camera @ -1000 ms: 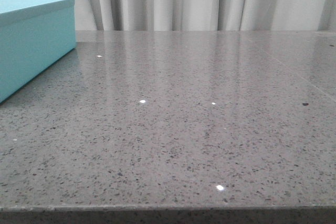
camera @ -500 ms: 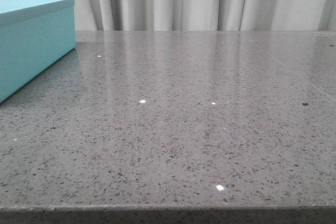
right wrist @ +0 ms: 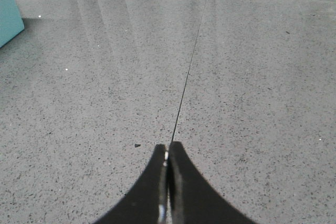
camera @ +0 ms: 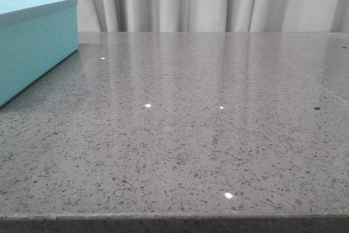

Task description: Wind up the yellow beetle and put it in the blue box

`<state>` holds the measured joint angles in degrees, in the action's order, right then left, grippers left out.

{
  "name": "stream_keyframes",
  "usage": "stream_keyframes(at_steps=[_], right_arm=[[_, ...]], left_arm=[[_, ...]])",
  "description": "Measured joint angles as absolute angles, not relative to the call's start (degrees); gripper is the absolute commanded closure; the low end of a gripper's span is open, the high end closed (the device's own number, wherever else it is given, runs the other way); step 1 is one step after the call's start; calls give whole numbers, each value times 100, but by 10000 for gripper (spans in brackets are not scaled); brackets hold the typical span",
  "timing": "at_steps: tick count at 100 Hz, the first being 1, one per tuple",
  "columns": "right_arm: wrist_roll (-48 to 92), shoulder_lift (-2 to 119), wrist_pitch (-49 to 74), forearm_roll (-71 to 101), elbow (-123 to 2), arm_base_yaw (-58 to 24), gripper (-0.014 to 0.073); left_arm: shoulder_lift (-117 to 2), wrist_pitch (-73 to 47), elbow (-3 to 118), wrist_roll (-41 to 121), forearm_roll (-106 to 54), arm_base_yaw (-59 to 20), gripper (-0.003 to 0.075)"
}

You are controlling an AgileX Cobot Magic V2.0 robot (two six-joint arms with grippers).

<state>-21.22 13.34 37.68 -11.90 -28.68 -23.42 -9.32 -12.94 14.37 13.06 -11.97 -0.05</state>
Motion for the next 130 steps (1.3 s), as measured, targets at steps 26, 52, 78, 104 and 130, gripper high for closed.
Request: stream_keyframes(at_steps=[26,52,78,104,130], right_arm=[[-2122,1334,3768,-1190,-2868,-2342,662],[-2122,1331,3768,-1190,-2860,-2342,662],[-2122,1322,3768,-1201,-2846,-2342,662],[-2122,1322,3768,-1201,-2846,-2342,662],[-2122,1322,3768,-1201,-2846,-2342,662]], left_arm=[[-416,394,351,431,-532,-188,739],[27,75,0,328,-493,-80,739],[27,-497,0,317,-484,-80,739],[27,-497,0,306,-484,-80,739],[27,-497,0,306,-484,-80,739]])
